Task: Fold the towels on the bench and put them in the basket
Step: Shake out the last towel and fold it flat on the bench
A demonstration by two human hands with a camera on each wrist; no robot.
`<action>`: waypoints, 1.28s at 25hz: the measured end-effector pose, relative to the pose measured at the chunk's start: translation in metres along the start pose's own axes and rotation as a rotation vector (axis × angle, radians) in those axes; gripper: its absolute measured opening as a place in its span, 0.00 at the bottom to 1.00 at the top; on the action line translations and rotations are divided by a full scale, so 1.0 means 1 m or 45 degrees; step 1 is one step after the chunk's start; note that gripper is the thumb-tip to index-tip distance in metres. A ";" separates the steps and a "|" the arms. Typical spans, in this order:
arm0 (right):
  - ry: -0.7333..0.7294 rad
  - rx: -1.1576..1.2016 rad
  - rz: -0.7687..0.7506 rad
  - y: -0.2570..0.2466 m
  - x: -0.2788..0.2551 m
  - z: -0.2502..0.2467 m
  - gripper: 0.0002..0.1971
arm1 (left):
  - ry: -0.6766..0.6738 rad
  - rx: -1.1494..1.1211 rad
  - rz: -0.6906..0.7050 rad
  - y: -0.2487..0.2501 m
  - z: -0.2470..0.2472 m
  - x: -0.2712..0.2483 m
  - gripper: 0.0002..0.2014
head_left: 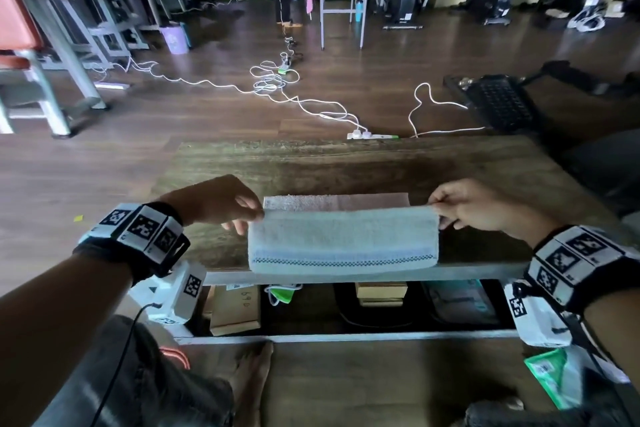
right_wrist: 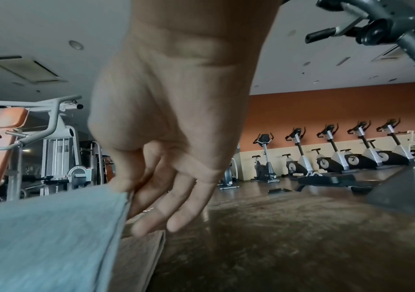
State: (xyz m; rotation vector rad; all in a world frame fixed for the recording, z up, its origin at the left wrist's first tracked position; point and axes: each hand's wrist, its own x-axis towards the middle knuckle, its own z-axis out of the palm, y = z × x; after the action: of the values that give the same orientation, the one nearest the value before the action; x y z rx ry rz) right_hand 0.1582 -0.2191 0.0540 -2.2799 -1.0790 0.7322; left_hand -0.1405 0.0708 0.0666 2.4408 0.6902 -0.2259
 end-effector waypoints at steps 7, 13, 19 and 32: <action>0.389 -0.060 -0.021 0.006 0.086 0.021 0.06 | 0.522 -0.153 -0.137 -0.026 0.023 0.081 0.06; 0.317 -0.307 0.054 0.022 0.129 0.048 0.04 | 0.522 0.031 -0.228 -0.046 0.042 0.118 0.04; 0.317 -0.370 -0.069 0.031 0.126 0.050 0.02 | 0.435 0.178 -0.160 -0.050 0.038 0.124 0.11; 0.995 0.001 -0.373 -0.007 0.048 0.001 0.07 | 1.191 -0.007 0.359 0.012 -0.007 0.046 0.05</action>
State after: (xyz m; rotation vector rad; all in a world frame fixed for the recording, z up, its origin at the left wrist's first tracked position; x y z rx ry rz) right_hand 0.1792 -0.1764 0.0461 -2.0361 -0.9663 -0.2708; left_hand -0.0948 0.0867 0.0642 2.5241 0.6769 1.0797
